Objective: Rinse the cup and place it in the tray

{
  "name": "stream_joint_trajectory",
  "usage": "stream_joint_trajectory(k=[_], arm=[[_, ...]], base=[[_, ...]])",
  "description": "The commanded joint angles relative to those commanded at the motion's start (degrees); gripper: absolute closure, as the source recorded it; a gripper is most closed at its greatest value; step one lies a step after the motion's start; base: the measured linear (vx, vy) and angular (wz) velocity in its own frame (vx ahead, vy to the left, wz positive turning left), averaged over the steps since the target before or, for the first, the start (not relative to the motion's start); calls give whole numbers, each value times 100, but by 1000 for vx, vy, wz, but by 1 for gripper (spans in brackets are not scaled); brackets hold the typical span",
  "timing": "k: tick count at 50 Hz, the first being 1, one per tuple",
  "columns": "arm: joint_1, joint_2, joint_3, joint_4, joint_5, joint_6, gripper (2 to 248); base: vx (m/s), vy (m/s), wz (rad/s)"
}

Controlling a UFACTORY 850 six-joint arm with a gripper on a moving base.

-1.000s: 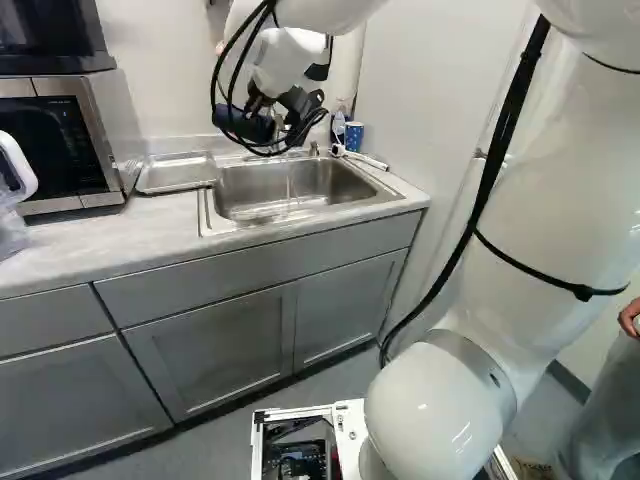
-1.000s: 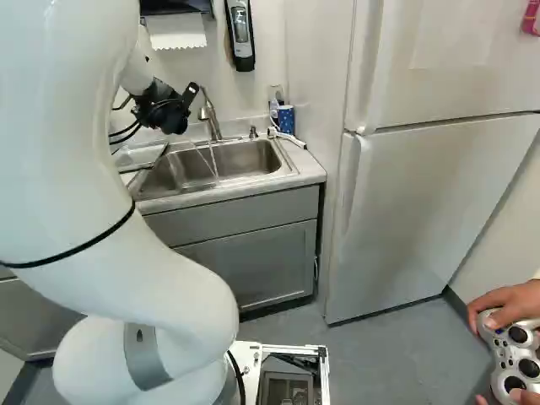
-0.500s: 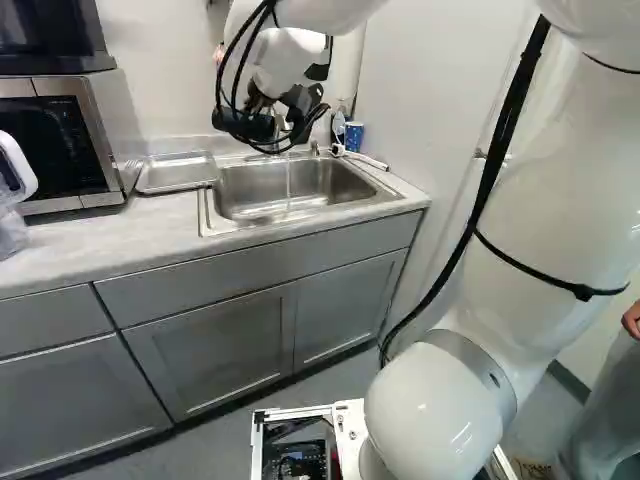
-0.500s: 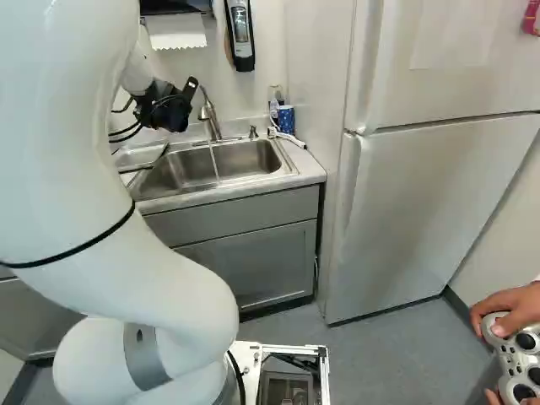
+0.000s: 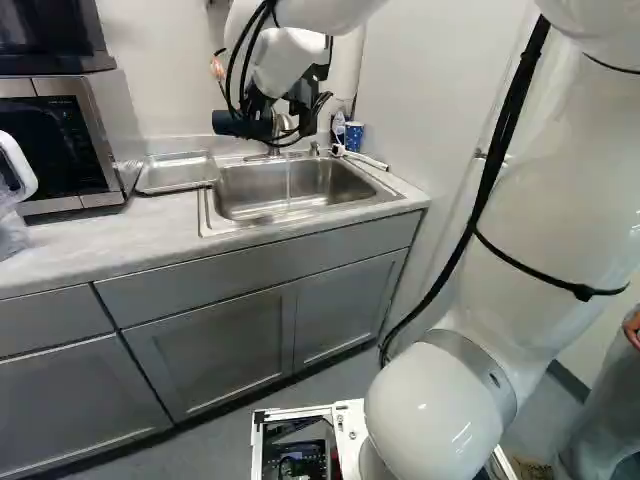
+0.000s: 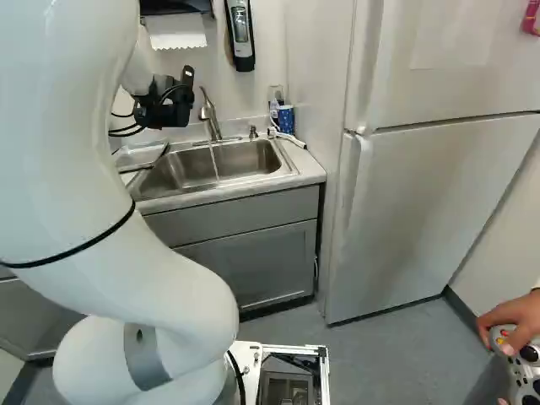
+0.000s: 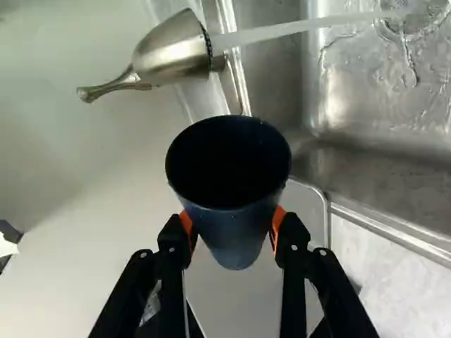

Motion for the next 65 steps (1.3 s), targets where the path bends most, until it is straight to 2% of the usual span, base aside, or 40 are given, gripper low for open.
stream_joint_trajectory(k=[65], arm=[[0, 0, 0, 0, 0, -3918, 129]], base=[[0, 0, 0]])
